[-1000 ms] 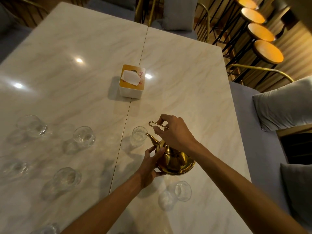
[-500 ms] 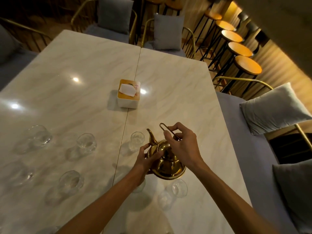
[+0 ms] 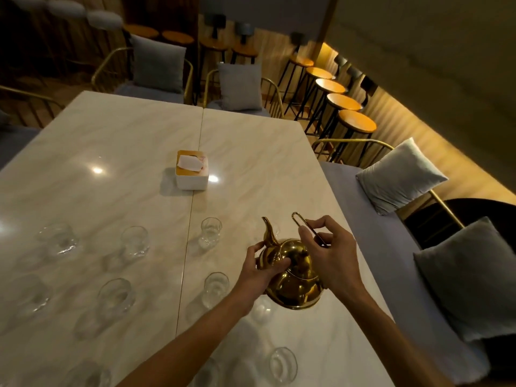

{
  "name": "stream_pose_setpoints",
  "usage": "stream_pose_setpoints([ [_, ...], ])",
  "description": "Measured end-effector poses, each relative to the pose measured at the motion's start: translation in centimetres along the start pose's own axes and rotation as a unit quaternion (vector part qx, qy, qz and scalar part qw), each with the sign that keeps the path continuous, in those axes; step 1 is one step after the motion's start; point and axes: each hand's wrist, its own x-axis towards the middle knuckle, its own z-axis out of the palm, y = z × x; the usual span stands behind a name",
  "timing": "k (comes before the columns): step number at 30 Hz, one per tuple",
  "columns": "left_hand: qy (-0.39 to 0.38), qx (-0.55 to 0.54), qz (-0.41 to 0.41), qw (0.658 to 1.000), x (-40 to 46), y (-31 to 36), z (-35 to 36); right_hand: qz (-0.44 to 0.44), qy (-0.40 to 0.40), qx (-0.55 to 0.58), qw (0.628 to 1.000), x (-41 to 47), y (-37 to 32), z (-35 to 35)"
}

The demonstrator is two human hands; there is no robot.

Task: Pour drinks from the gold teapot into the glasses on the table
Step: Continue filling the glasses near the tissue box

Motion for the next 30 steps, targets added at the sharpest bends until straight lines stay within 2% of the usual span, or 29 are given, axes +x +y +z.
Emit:
stream_pose_setpoints([
  [8, -0.014, 0.052, 0.016, 0.998, -4.8, -5.0, 3.8, -0.023, 0.048, 0.024, 0.998, -8.2, 3.0, -5.5],
  [15, -0.011, 0.069, -0.016, 0.997, -8.6, -9.2, 7.1, -0.025, 0.076, 0.034, 0.996, -13.4, 6.5, -8.5],
  [22, -0.002, 0.091, -0.057, 0.994, -10.9, -12.8, 10.0, -0.004, 0.061, 0.036, 0.997, -16.2, 9.1, -10.7],
  [30, 0.027, 0.029, -0.074, 0.996, -13.6, -15.2, 12.8, 0.012, 0.024, 0.068, 0.997, -18.3, 10.7, -12.7],
])
